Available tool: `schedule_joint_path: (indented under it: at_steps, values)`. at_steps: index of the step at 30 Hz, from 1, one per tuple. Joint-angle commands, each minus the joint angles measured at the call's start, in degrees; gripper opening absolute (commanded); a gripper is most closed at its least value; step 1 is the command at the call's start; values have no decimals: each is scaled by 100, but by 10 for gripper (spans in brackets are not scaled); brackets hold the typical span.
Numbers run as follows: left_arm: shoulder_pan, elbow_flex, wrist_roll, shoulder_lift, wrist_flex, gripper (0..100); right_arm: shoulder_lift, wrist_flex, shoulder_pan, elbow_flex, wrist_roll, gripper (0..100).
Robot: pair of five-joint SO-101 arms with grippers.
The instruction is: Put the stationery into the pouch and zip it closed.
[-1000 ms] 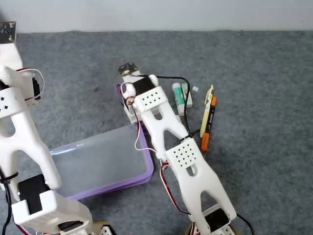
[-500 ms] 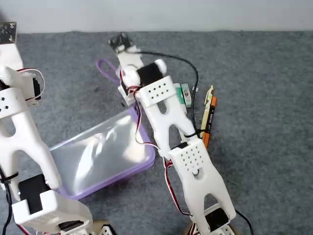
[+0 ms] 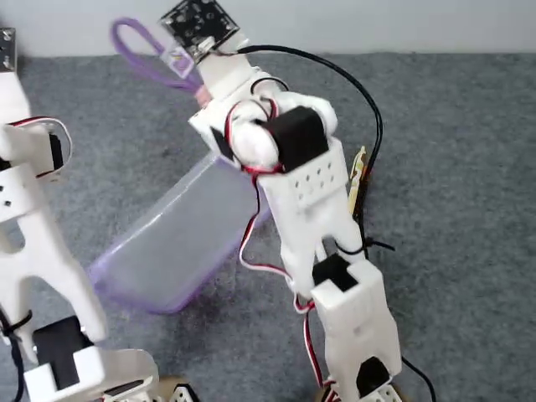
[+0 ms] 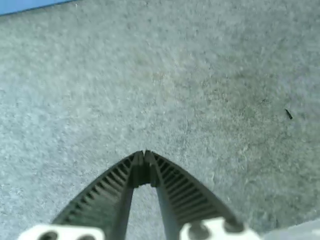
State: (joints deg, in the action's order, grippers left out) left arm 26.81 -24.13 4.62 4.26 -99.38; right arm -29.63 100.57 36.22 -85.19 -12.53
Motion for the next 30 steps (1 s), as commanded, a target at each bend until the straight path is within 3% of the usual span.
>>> schedule_joint_path:
  at_steps: [1, 15, 25, 30]
  values:
    - [-35, -233, -53, 316, -114, 15, 681, -101, 259, -246, -88, 8]
    - [-484, -224, -53, 730, -123, 14, 1367, -673, 374, -237, -123, 7]
    - [-1037, 954, -53, 818, -114, 14, 1569, -875, 365, -237, -738, 7]
    - [-1336, 971, -53, 826, -105, 14, 1587, -971, 268, -237, -958, 7]
